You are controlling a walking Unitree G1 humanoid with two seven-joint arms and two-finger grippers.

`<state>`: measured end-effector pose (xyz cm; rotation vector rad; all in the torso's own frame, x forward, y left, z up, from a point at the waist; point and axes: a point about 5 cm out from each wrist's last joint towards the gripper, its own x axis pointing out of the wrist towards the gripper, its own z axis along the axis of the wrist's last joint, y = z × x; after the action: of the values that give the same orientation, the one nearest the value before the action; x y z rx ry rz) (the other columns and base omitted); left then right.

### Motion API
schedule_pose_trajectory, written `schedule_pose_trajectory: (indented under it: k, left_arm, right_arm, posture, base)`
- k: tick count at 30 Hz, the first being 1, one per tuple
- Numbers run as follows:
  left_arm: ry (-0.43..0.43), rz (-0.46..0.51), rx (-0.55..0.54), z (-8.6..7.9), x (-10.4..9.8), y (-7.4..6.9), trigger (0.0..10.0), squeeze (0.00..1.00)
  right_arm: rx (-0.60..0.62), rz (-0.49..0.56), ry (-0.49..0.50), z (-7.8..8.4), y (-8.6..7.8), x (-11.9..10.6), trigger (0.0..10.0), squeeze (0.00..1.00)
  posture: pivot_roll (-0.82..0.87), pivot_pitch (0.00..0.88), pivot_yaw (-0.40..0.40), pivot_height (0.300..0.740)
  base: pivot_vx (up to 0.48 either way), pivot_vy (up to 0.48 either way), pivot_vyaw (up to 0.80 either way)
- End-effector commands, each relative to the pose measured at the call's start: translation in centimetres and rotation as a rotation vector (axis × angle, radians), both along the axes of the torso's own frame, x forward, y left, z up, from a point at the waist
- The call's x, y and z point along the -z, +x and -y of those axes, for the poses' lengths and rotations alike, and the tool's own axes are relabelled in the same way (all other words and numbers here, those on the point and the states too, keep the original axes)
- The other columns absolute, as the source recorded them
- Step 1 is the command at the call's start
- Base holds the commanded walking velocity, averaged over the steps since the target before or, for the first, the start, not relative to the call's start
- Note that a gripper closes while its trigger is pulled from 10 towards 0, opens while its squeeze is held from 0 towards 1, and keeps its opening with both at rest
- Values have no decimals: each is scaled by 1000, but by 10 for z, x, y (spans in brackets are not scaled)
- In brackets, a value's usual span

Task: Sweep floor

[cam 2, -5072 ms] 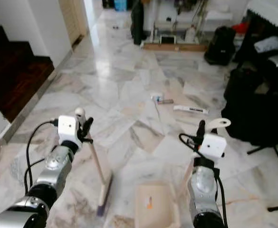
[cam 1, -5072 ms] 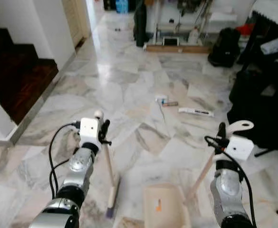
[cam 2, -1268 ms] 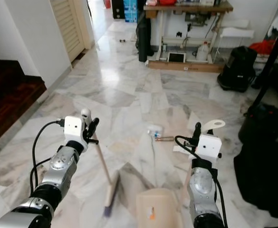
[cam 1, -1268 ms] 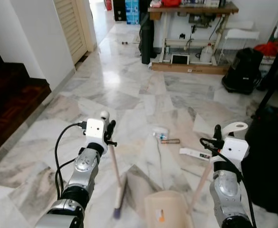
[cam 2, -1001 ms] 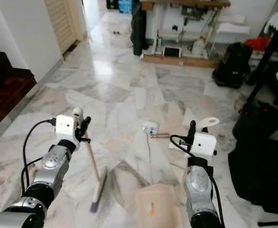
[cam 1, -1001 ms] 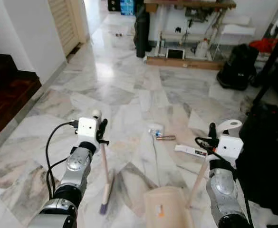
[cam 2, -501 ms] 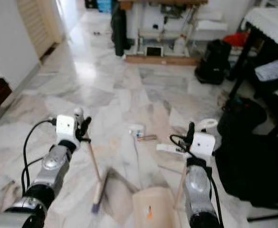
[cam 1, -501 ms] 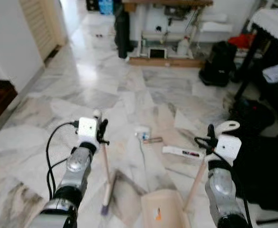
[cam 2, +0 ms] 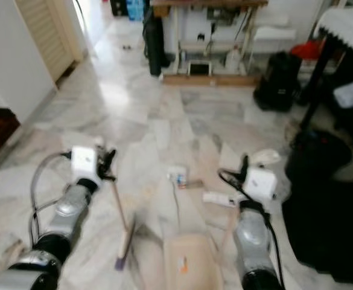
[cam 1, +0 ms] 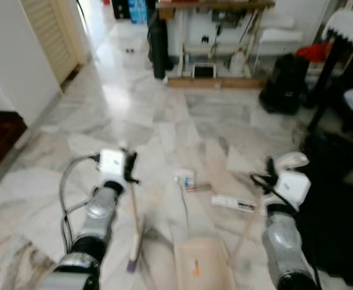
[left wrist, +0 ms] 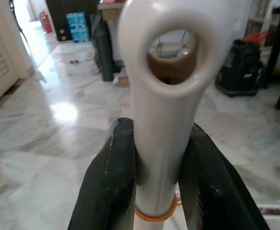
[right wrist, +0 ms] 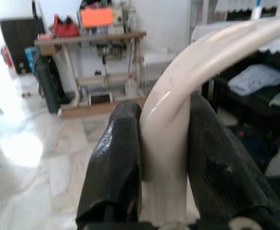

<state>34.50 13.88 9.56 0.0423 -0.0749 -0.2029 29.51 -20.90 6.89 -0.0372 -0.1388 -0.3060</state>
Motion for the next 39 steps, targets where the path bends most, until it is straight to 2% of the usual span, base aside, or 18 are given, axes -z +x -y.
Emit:
schedule_pose_trajectory:
  k: [1, 39]
  left_arm:
    - [8, 39, -15, -7, -9, 3, 10000, 0]
    - [4, 39, -17, -6, -10, 4, 10000, 0]
  right_arm:
    - [-15, 52, 20, -7, 7, -11, 10000, 0]
    - [-21, 53, 24, -7, 8, -12, 10000, 0]
  posture:
    - [54, 0, 12, 740]
    - [60, 10, 9, 740]
  base:
    - [304, 0, 0]
    - [305, 0, 0]
